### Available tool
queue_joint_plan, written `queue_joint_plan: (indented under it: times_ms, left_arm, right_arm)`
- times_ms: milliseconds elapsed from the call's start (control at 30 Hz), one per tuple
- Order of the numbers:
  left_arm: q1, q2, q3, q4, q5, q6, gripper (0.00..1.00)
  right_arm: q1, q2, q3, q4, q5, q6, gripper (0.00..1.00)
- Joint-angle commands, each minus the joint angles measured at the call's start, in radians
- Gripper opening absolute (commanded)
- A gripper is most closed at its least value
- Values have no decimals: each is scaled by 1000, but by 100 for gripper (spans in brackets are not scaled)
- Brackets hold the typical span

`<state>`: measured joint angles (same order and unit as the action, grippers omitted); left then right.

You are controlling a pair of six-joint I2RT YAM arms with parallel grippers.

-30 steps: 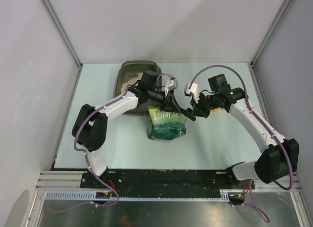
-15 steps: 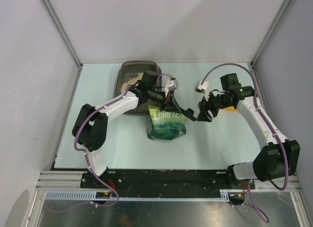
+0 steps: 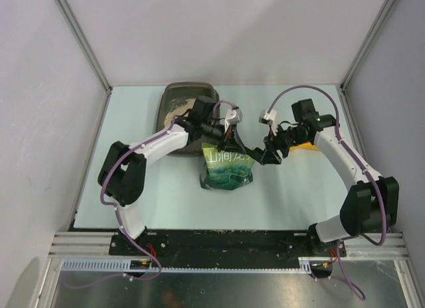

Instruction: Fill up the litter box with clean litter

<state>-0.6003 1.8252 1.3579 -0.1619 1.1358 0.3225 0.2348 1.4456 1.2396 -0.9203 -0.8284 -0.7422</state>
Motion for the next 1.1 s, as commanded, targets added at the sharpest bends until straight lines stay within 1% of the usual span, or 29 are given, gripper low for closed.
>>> queue_joint_plan:
  times_ms: [0, 133, 233, 333, 367, 433, 467, 500, 533, 567, 633, 667, 733, 767, 833, 867, 933, 967, 1067]
  left_arm:
    - [-15, -43, 15, 22, 9, 26, 0]
    - [-15, -43, 14, 21, 4, 23, 0]
    - [-15, -40, 12, 22, 5, 21, 0]
    - [-15, -38, 14, 22, 8, 21, 0]
    - [-15, -35, 15, 22, 7, 20, 0]
    - [-15, -33, 17, 22, 5, 20, 0]
    - [-13, -33, 18, 21, 1, 17, 4]
    - [-13, -32, 18, 22, -2, 12, 10]
    - [-13, -30, 18, 21, -8, 6, 14]
    - [-13, -32, 20, 22, -14, -3, 20]
    - [-10, -35, 17, 21, -25, -10, 25]
    - [-10, -40, 11, 21, -30, -11, 30]
    - [-3, -49, 6, 22, -30, -13, 34]
    - [0, -52, 3, 22, -27, -13, 35]
    - [8, -56, 0, 21, -24, -13, 34]
    - [8, -53, -2, 21, -21, -11, 32]
    - [8, -50, -2, 22, -16, -5, 24]
    - [8, -47, 0, 22, -13, -7, 16]
    - [-1, -40, 6, 22, -13, -2, 4]
  right_arm:
    - [15, 18, 37, 52, -44, 26, 61]
    - [23, 22, 37, 66, -64, 38, 56]
    - [27, 21, 37, 69, -72, 43, 50]
    - [29, 21, 37, 67, -75, 41, 42]
    - [29, 21, 37, 67, -75, 41, 37]
    - [31, 22, 37, 66, -77, 38, 31]
    - [31, 24, 37, 64, -78, 34, 19]
    - [32, 22, 37, 64, -77, 30, 14]
    - [29, 18, 37, 63, -71, 26, 5]
    - [26, 15, 37, 63, -68, 23, 1]
    - [8, 3, 44, 43, -61, 0, 0]
    - [-2, -2, 53, 23, -60, -14, 0]
    - [-37, -5, 95, -57, -54, -61, 0]
    - [-52, -10, 113, -84, -48, -115, 0]
    - [-77, -14, 161, -161, -37, -167, 0]
    - [-97, -13, 178, -190, -32, -231, 0]
    - [-103, -11, 225, -270, -5, -298, 0]
    - [-100, -8, 234, -290, 3, -345, 0]
    - [-91, 2, 254, -347, 34, -408, 0]
